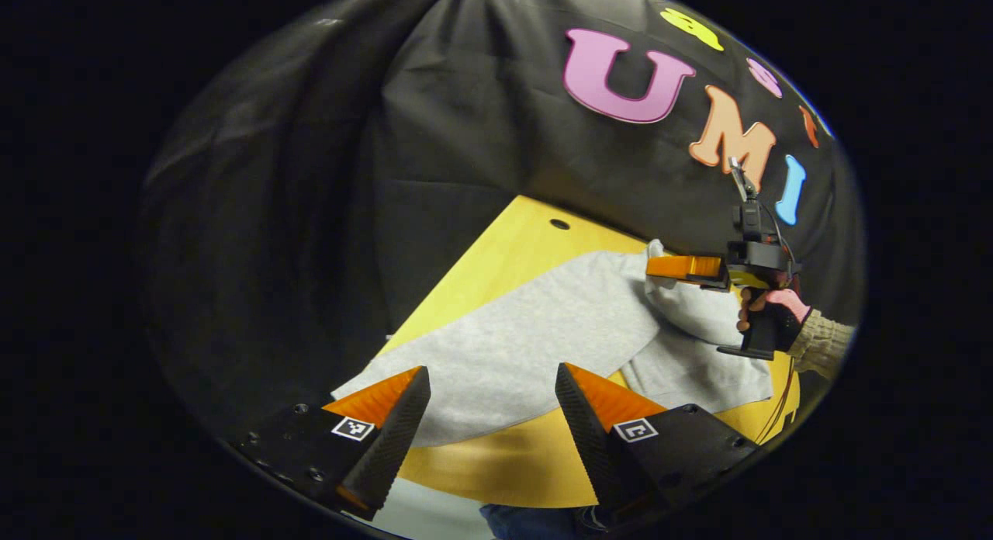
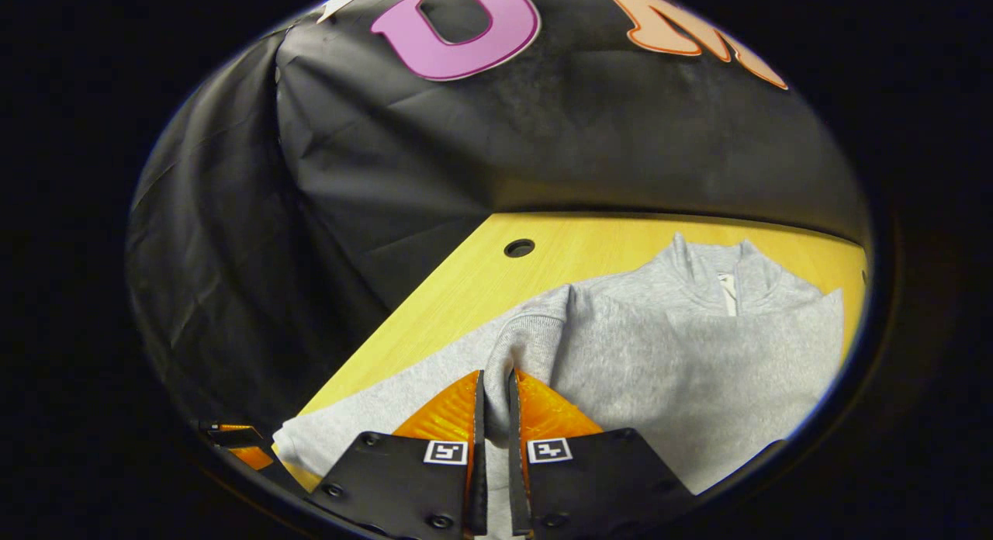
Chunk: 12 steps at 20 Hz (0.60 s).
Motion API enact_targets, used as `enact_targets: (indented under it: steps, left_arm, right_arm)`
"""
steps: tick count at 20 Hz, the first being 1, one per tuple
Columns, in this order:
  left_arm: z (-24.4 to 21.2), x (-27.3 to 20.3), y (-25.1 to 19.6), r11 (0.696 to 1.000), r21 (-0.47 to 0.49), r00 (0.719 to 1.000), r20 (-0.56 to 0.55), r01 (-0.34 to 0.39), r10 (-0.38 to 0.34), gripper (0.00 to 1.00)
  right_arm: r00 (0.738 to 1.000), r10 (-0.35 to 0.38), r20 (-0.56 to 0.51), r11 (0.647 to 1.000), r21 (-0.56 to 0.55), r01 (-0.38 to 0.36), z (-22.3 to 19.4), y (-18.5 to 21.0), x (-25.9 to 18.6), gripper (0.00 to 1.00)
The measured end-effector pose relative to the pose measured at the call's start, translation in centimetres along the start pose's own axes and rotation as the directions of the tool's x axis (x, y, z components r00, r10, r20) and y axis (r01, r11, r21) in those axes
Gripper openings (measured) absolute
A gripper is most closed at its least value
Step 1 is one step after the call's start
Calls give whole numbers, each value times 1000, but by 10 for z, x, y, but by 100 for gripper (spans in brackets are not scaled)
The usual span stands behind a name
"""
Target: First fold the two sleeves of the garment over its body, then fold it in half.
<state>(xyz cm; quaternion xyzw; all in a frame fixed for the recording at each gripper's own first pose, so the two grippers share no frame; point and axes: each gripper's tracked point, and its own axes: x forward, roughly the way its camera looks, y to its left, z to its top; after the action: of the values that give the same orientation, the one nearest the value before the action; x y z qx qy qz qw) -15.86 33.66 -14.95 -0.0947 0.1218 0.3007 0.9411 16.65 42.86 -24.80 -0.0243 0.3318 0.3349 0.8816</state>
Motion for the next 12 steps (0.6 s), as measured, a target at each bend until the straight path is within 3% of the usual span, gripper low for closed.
enact_targets:
  steps: [5,8,11,12]
  left_arm:
    - [-28,8,38,994,36,992,-66,-107,110,95]
    - [-39,15,43,991,44,987,-95,-125,129,95]
    - [-52,20,46,991,27,981,-137,-134,137,95]
    - [-53,21,47,990,20,980,-140,-139,141,95]
  right_arm:
    - [999,20,-42,1000,-2,-20,1,5,-1,17]
    - [998,40,-39,999,-17,-41,1,5,-9,58]
    - [1000,8,-5,997,-72,-8,14,2,-30,97]
    - [1000,-11,14,995,-103,13,18,-3,-37,99]
